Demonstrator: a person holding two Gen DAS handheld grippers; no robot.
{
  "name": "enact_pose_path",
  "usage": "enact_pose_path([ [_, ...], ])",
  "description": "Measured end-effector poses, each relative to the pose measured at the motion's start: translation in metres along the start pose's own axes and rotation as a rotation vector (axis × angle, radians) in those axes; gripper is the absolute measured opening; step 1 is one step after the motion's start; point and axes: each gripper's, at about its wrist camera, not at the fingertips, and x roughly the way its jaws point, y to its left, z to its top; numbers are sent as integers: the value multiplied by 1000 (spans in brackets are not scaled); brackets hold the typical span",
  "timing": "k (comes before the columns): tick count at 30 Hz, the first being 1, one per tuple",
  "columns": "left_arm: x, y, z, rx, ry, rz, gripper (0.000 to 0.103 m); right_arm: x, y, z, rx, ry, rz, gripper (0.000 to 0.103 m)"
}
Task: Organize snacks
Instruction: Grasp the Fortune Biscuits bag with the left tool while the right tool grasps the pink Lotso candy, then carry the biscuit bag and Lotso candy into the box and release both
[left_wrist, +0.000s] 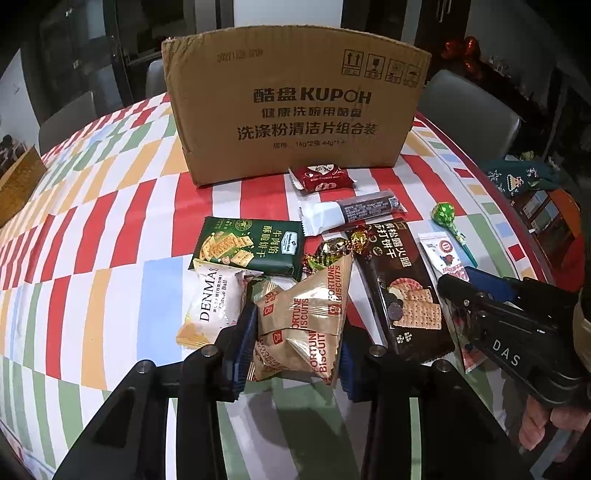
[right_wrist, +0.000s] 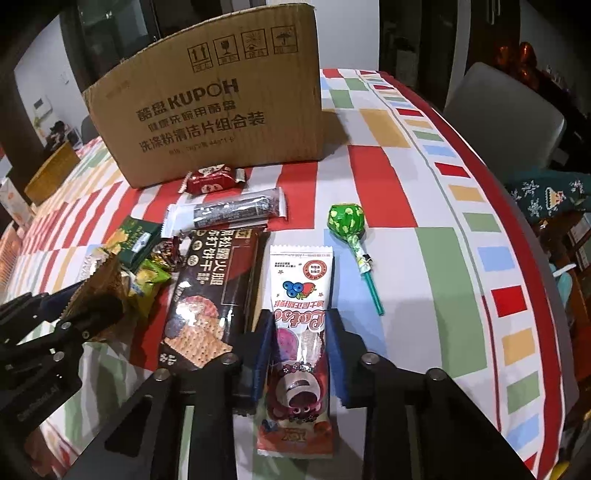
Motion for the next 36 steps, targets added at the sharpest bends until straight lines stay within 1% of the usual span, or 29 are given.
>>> enact_pose_path([
  [10, -30, -4, 0, 6, -68, -20, 36, -38, 9, 3, -22, -88, 39, 26],
  [18, -64, -5, 7, 6, -149, -30, 36, -71, 21, 9, -47, -156, 99, 26],
  [30, -114, -4, 26, 31, -296, -15, 36, -108, 30, 25, -71, -252, 138, 26],
  [36, -126, 1, 41, 33, -339, -2, 36, -119, 35, 39, -92, -293, 147, 26],
])
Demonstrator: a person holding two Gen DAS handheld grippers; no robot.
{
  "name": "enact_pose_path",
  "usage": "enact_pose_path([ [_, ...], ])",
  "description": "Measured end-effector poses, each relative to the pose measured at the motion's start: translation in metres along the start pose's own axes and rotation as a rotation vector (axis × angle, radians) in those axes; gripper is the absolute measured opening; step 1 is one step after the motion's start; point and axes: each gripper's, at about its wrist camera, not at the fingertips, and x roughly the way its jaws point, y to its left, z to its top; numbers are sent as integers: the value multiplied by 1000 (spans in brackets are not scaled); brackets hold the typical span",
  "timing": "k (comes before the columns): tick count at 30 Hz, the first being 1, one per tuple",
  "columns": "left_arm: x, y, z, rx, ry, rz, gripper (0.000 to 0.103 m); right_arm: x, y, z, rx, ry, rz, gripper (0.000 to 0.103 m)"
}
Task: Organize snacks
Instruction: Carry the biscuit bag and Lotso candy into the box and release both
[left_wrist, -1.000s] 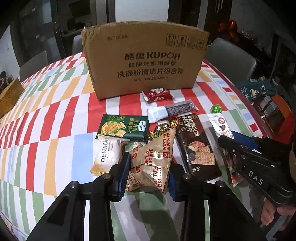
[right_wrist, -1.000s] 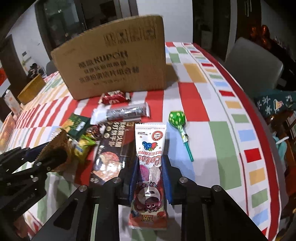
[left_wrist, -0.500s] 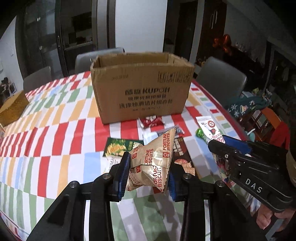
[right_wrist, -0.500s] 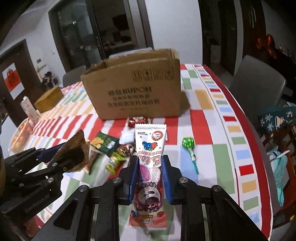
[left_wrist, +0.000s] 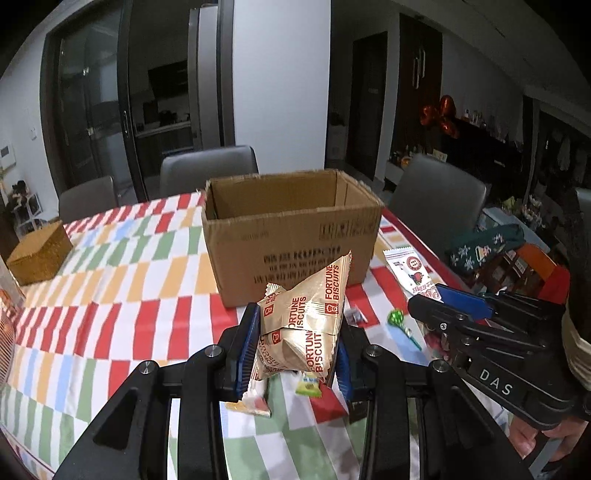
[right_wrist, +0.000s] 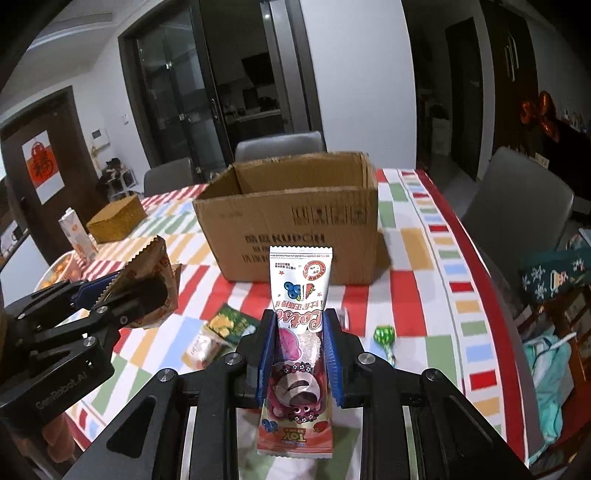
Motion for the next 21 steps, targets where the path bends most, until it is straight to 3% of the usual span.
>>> enact_pose_path([
  [9, 6, 12, 39, -14, -36, 9, 36, -1, 4, 42, -19, -71, 33, 26],
  [21, 25, 31, 86, -10, -62, 11, 36, 19, 5, 97, -43, -89, 39, 27],
])
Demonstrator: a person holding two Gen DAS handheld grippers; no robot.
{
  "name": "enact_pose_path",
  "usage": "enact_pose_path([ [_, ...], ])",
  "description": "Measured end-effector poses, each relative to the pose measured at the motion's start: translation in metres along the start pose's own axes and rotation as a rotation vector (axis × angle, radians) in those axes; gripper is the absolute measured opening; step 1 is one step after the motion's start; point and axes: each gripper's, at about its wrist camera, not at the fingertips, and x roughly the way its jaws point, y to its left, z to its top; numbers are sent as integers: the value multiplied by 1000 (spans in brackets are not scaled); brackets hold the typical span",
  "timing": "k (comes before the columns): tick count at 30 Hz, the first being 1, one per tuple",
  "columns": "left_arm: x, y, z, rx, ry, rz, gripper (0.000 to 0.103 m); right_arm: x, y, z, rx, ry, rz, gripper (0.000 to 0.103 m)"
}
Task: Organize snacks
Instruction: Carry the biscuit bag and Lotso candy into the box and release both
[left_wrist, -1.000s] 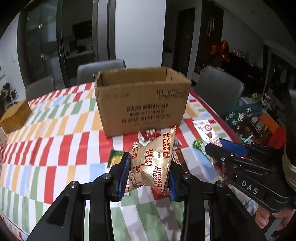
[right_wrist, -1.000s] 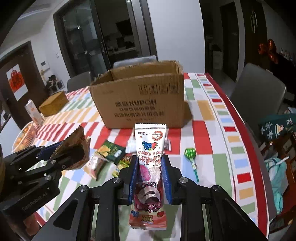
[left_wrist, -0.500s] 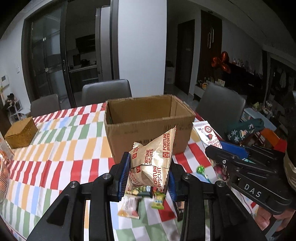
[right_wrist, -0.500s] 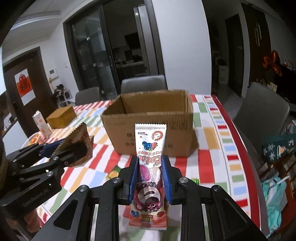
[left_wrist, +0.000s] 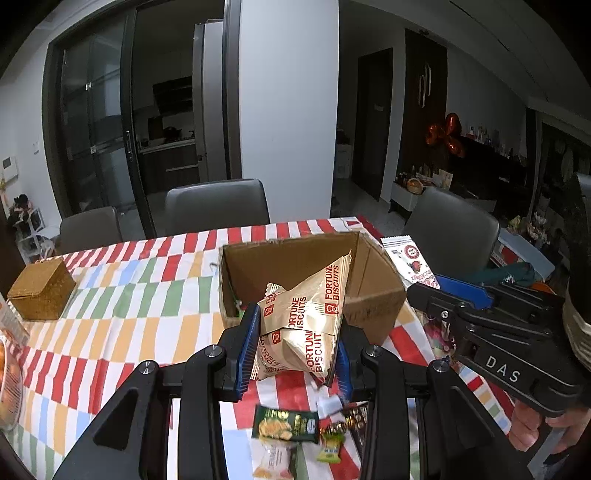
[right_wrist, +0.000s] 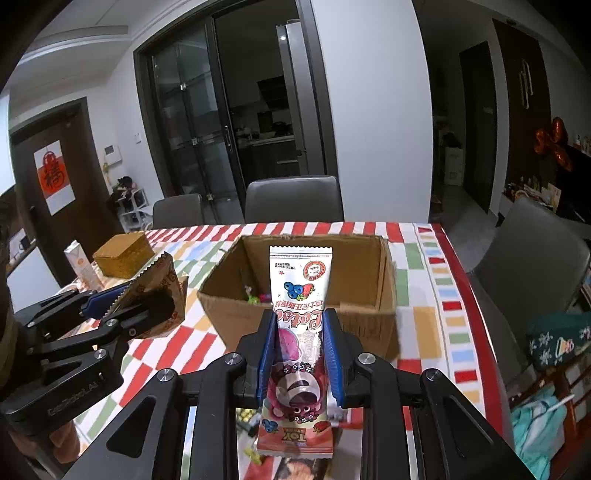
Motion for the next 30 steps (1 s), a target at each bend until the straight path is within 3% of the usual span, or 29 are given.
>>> enact_pose_path([
  [16, 65, 25, 53, -17, 22, 0, 36, 67, -12, 63, -43, 27, -46, 27],
  [26, 101, 24, 61, 0, 57, 11, 38, 107, -21, 82, -45, 37, -71, 27],
  [30, 100, 20, 59, 27, 44, 50, 47, 110, -21, 80, -47, 25, -80, 49],
])
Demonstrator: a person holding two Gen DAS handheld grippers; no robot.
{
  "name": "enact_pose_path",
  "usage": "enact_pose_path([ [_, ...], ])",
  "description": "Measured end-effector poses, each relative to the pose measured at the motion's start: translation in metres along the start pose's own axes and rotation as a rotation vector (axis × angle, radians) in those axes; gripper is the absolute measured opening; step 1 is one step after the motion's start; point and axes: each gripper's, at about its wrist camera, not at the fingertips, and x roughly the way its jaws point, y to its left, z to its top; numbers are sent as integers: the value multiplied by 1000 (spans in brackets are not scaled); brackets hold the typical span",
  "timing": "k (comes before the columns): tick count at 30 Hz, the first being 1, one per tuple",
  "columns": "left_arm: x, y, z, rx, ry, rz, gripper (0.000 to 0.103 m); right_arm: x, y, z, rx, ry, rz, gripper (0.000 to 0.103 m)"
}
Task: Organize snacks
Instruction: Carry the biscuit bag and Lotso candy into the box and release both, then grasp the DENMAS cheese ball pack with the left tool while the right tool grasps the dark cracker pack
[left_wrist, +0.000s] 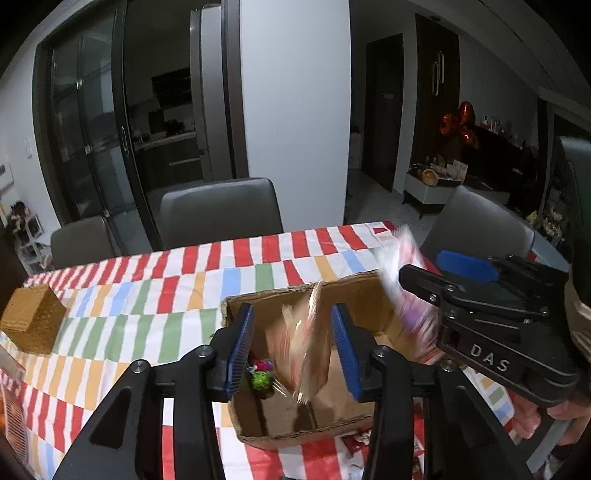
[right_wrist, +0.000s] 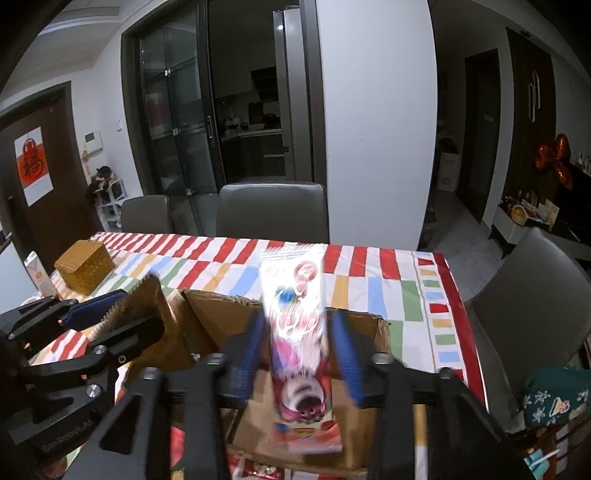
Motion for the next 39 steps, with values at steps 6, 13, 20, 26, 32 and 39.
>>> enact_pose_path([
  [6, -17, 5, -12, -16, -12, 11, 56, -17, 3, -14, -14, 5, -31, 49],
  [13, -56, 2, -37, 2, -47, 13, 58, -49, 15, -43, -16, -11, -13, 49],
  [20, -94, -2, -66, 10, -59, 18, 62, -79, 29, -72, -10, -15, 27, 54],
  [26, -114, -5, -92, 8, -41, 34, 62, -98, 42, -96, -25, -10, 33, 55],
  [32, -125, -10, -118, 13, -5, 25, 64, -114, 46, -120, -19, 4, 23, 59],
  [39, -121, -13, -153, -16, 61, 10, 65, -115, 44, -152, 35, 60, 15, 62],
])
